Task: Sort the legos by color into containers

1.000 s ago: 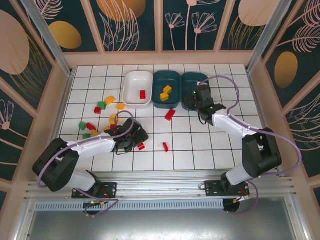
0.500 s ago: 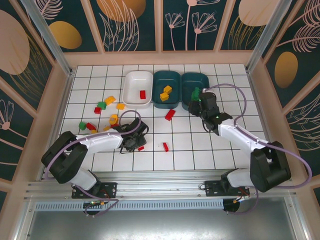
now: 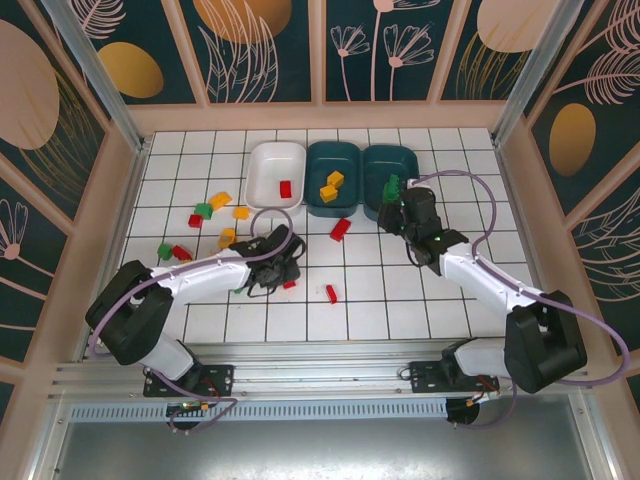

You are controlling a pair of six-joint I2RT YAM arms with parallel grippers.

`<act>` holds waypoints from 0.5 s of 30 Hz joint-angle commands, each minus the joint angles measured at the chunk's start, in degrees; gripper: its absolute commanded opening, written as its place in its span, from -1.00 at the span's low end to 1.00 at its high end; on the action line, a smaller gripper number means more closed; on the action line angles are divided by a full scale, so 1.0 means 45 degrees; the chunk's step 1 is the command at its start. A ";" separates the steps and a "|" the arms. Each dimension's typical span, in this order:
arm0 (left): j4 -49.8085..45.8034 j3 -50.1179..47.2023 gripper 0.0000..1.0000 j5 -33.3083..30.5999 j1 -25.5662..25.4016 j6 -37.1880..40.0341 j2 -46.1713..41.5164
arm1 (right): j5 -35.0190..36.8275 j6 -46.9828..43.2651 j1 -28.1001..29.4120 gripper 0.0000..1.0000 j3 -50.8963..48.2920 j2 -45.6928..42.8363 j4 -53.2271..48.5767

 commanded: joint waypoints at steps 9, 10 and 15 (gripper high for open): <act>-0.0084 0.7007 -0.41 -0.1077 0.3814 0.3752 0.3971 | 0.1182 0.1464 0.3453 0.07 -0.0145 0.0050 -0.0323; 0.0063 0.7599 -0.41 -0.0665 0.4193 0.3704 0.4608 | 0.1354 0.1582 0.3831 0.09 -0.0135 0.0110 -0.0513; -0.0394 1.0541 -0.47 0.0004 0.5222 0.3912 0.7499 | 0.2326 0.2121 0.5061 0.12 -0.0170 0.0034 -0.1522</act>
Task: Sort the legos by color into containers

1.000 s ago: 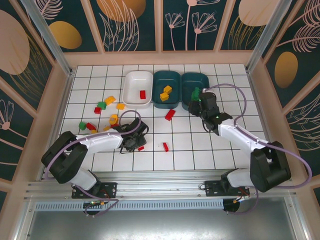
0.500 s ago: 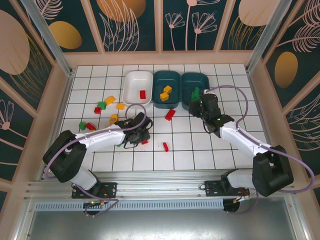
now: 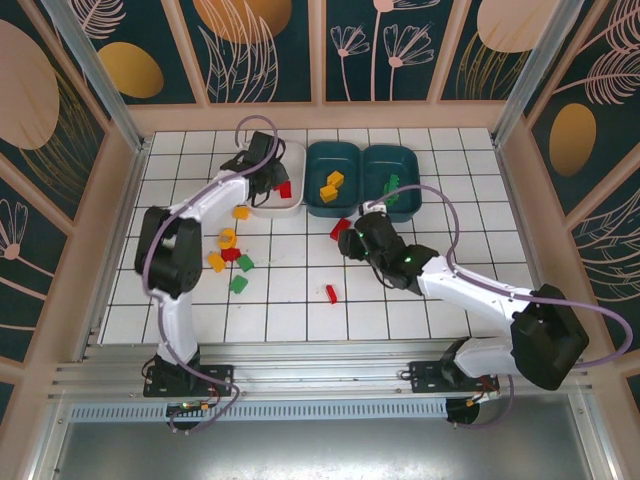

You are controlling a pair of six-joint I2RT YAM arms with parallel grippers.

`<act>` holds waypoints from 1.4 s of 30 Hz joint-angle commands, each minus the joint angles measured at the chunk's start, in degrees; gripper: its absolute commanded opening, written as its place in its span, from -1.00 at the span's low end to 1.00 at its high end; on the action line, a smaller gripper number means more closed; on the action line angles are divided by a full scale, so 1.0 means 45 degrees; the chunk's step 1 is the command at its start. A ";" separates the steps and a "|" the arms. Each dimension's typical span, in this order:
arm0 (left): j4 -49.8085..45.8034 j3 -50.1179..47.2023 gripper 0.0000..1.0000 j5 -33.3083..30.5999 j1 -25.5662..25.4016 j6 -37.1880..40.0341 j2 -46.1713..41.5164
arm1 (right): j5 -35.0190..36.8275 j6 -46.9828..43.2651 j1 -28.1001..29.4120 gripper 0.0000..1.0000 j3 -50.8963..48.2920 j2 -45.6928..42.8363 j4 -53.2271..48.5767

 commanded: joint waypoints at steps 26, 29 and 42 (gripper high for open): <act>0.3541 -0.6449 0.97 0.3135 0.0563 -0.0194 -0.6338 | -0.1036 -0.0177 0.2040 0.22 0.0766 0.2275 -0.1845; 0.3277 -0.8146 0.97 0.2732 0.0561 -0.0045 -0.7695 | -0.2103 -0.0380 0.2121 0.22 0.0570 0.3013 -0.1235; 0.2570 -1.1548 0.97 0.2291 0.0563 -0.0308 -1.1343 | -0.2618 -0.0541 0.2386 -0.57 0.0879 0.4325 -0.1020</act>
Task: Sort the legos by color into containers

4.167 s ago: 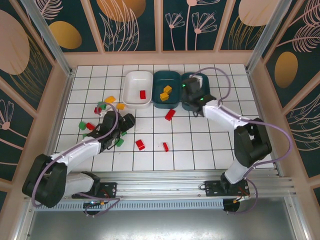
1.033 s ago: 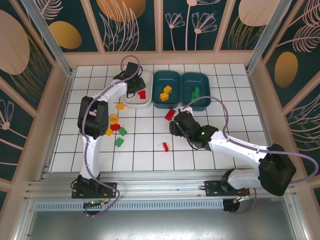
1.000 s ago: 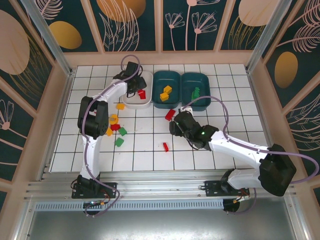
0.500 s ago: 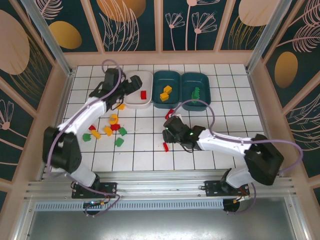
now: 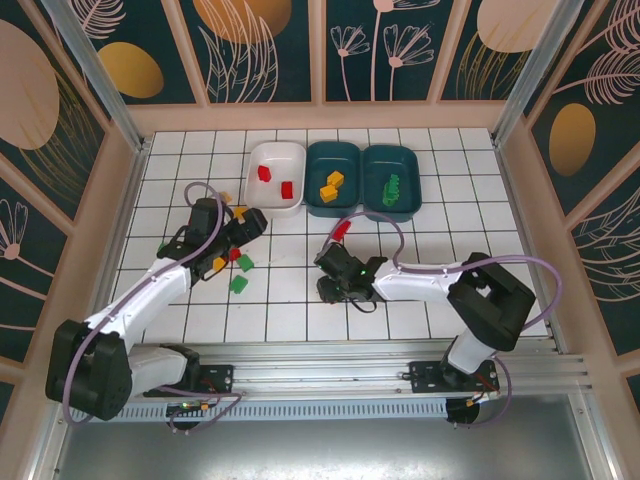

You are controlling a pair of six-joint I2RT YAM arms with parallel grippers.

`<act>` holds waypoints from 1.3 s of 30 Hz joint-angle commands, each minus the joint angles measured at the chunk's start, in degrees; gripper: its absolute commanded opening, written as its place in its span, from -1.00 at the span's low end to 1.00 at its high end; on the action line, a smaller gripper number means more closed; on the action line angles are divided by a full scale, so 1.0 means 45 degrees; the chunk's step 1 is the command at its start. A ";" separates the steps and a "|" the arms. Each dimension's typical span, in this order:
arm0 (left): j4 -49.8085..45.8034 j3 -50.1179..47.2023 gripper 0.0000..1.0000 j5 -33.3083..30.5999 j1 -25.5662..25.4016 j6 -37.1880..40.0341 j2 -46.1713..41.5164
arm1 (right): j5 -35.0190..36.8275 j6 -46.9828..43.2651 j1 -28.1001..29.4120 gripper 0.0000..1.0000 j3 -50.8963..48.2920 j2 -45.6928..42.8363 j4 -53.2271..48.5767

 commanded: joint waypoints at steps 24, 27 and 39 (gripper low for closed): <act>-0.1716 -0.2244 0.97 -0.4438 0.0103 -0.1003 -0.3065 | 0.2421 -0.3386 -0.2835 -0.59 1.1320 0.7126 0.2017; -0.1687 -0.2258 0.97 -0.4170 0.0095 -0.0984 -0.2776 | 0.2063 -0.3615 -0.2880 -0.56 1.2486 0.8034 0.1810; -0.1769 -0.1969 0.97 -0.4165 0.0123 -0.1436 -0.1520 | 0.2334 -0.4235 -0.2362 0.08 1.3382 0.7590 0.0954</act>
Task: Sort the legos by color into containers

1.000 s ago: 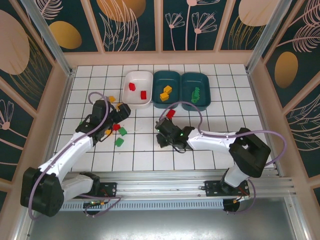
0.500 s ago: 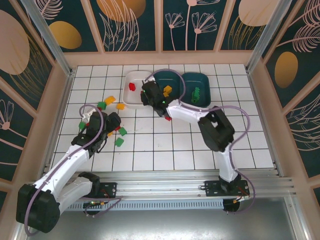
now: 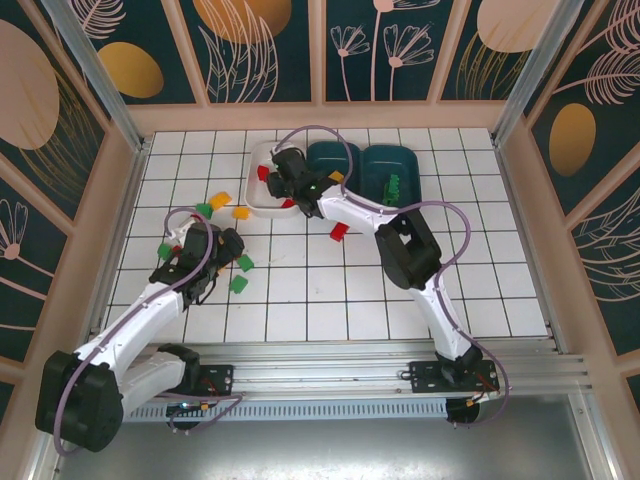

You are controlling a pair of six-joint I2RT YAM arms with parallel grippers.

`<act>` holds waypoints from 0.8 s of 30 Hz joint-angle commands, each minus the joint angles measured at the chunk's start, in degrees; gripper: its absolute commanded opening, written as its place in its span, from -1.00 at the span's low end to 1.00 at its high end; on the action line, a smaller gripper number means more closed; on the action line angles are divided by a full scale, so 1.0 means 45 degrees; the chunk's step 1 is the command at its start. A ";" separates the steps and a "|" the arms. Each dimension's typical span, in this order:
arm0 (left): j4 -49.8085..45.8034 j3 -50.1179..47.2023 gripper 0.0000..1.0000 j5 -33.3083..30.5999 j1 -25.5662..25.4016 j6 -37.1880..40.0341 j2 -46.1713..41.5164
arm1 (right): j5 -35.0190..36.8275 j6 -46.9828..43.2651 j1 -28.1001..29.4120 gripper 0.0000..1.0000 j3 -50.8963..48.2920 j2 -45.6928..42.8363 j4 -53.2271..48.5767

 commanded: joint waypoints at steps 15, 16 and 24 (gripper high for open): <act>0.0516 0.0000 0.56 -0.0775 0.0420 -0.1081 0.3825 | 0.0585 0.2075 0.1187 0.07 -1.0245 -0.6594 0.2862; 0.0642 -0.0021 0.52 -0.0691 0.0511 -0.1150 0.3932 | 0.0635 0.2111 0.1236 0.07 -1.0487 -0.6739 0.2832; 0.0913 0.0275 0.44 -0.0258 0.1045 -0.0799 0.4832 | 0.0753 0.2253 0.1362 0.06 -1.1073 -0.7130 0.2866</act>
